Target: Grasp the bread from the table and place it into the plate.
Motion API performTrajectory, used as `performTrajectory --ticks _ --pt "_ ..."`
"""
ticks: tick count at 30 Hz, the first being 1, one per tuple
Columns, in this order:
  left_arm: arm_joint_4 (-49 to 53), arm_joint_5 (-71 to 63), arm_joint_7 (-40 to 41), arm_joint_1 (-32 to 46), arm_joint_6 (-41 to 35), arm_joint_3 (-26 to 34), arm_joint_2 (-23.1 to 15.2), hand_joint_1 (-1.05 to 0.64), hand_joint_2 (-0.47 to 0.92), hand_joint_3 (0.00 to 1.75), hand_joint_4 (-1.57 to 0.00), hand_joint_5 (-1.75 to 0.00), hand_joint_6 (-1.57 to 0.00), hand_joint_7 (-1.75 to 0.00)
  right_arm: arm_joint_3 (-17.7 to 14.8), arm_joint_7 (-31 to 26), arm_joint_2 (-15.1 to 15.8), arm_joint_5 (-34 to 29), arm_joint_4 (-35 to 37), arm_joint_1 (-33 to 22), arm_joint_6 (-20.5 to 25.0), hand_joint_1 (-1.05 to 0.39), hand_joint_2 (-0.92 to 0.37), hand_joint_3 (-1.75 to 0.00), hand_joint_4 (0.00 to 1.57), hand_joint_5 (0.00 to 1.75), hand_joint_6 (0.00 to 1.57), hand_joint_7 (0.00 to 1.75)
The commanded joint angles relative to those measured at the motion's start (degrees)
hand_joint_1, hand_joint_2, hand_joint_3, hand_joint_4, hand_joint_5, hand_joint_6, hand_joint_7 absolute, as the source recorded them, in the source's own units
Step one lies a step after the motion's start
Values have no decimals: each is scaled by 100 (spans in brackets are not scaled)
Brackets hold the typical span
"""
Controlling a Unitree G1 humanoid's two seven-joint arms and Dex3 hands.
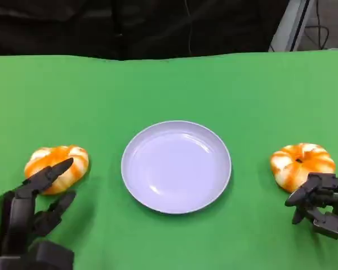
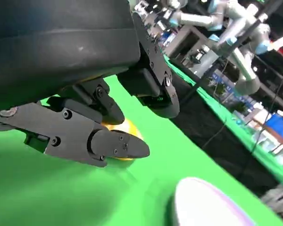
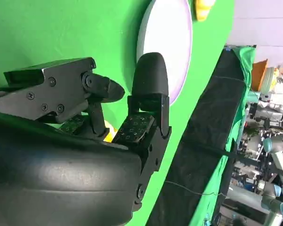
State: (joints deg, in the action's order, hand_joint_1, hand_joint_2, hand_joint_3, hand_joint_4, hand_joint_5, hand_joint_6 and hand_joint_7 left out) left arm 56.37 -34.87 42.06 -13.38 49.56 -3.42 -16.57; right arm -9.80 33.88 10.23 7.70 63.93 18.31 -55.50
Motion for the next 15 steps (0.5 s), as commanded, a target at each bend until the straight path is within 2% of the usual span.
performTrajectory --ticks 1,5,10,15 --pt "-210 -424 498 -15 -600 -296 -326 -36 92 26 -79 0 -72 0 -67 15 114 86 -20 31 -15 6 -87 -56 86 138 95 91" --pt "-328 -492 619 -29 -890 -468 -412 -37 92 26 -79 0 -71 0 -74 22 116 86 -17 29 -16 6 -88 -55 87 138 95 91" --pt "-585 -663 783 -24 -1292 -651 -532 -43 92 16 -73 0 -65 0 -67 10 133 69 -6 29 -8 6 -88 -55 86 137 95 90" --pt "-675 -606 866 -5 -1281 -736 -592 -50 92 16 -71 -1 -63 0 -73 32 124 88 0 34 -15 6 -88 -54 87 137 95 90"
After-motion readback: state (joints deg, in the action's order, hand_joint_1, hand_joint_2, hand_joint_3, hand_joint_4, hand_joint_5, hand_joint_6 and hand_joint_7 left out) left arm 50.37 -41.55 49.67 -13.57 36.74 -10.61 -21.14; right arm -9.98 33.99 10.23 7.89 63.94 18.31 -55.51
